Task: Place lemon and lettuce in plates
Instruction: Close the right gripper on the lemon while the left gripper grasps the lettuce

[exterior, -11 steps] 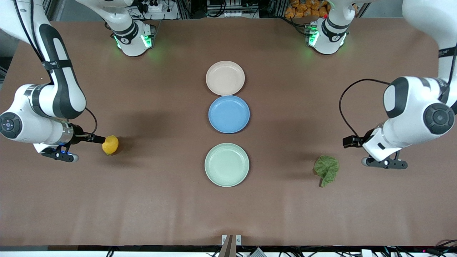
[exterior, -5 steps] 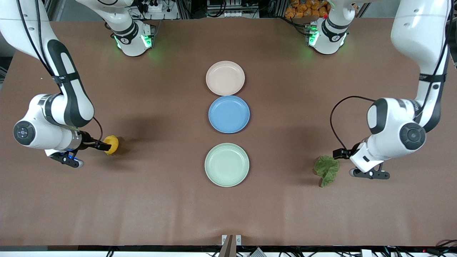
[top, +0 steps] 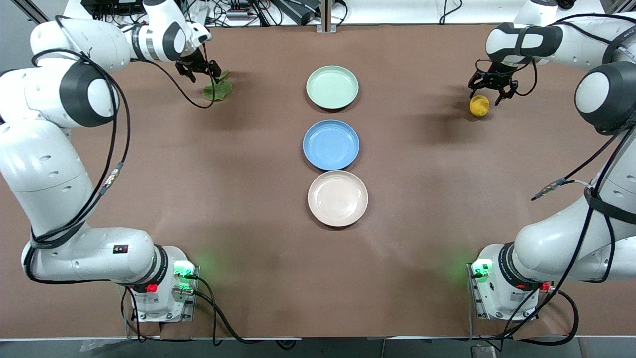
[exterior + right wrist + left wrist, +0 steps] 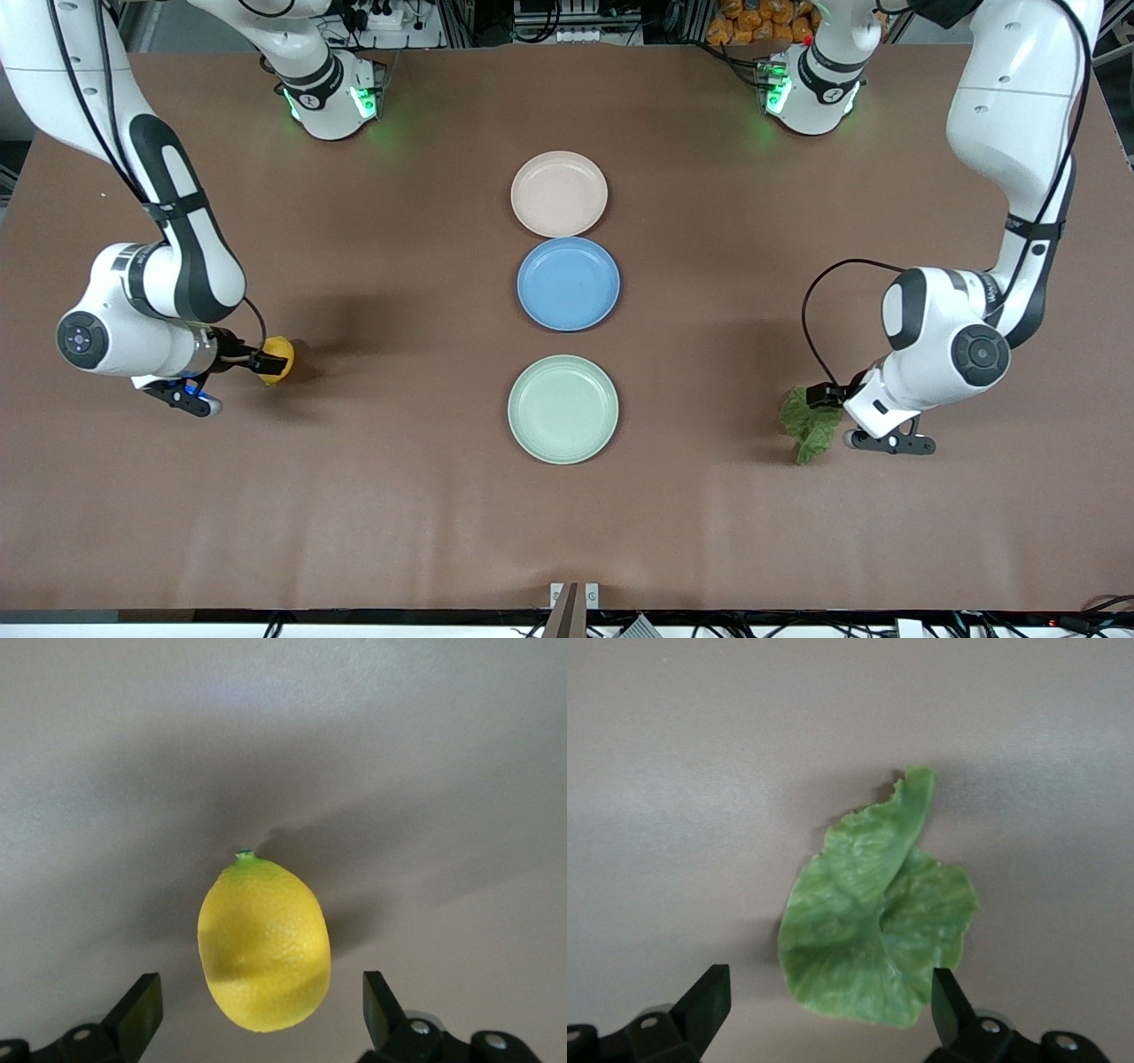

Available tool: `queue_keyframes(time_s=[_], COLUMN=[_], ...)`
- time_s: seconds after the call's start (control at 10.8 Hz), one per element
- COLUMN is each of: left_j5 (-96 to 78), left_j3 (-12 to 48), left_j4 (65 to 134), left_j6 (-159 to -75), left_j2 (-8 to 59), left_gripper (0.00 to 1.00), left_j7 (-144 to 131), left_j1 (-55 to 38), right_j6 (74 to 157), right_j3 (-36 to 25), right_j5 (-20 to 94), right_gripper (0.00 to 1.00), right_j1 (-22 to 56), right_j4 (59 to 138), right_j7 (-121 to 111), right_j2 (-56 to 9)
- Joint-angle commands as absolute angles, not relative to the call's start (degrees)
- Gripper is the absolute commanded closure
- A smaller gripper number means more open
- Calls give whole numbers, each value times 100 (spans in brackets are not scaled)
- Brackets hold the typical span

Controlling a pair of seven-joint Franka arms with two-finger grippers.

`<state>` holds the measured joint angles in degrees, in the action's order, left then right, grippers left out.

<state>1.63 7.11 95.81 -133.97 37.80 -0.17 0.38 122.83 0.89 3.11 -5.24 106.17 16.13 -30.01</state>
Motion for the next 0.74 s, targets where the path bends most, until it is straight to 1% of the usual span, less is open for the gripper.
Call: queue_keyframes(time_s=[0.0,0.46,0.56,0.65], left_j5=[299,299,299,299], left_j3=[677,650,642,642], left_j4=[9457,9448,9448,9448], left_j6=[-13640,-13992,-14018,-14079], left_j2=[4086,4350,4403,4421], left_gripper=[0,1,13,34], left_j7=[-70,17,18,18], left_j1=[-105,-123,-114,-114], right_j6=[12427,12428,12428,12428], right_j3=[114,105,105,105], right_j5=[369,360,360,352], right_gripper=[0,0,0,7], right_j1=[-457,-492,-483,-475], right_j4=[10600,10600,10600,10600], right_j7=[1609,994,993,976], right_j2=[-3163,-3305,-3339,-3340])
